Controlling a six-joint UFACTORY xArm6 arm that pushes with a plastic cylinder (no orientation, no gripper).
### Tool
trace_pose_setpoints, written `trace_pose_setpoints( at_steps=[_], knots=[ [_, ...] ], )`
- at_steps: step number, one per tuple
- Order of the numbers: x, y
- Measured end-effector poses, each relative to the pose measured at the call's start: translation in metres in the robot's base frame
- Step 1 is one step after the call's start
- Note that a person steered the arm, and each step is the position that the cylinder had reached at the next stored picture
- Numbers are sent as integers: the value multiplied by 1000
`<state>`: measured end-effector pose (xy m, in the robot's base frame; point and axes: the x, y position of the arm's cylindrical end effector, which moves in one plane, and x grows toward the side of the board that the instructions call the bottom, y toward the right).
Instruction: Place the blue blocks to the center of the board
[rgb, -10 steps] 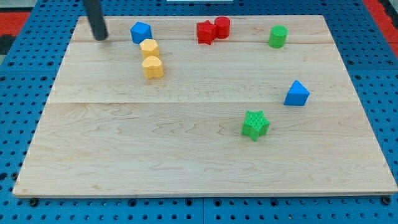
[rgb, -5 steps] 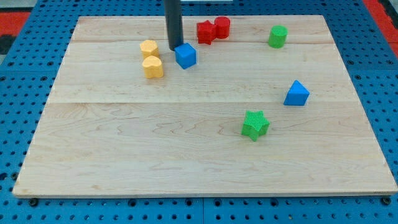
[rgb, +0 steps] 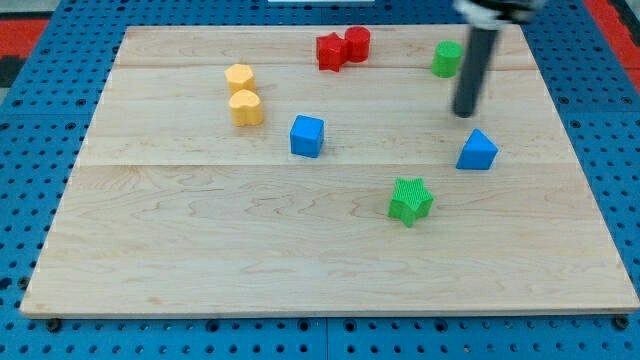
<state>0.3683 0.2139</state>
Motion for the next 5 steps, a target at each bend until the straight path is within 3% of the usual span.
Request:
trace_pose_setpoints(
  at_steps=[1,2,4,5],
  knots=[
    [54,3],
    [67,-36],
    [55,-188],
    [54,-208]
  ],
)
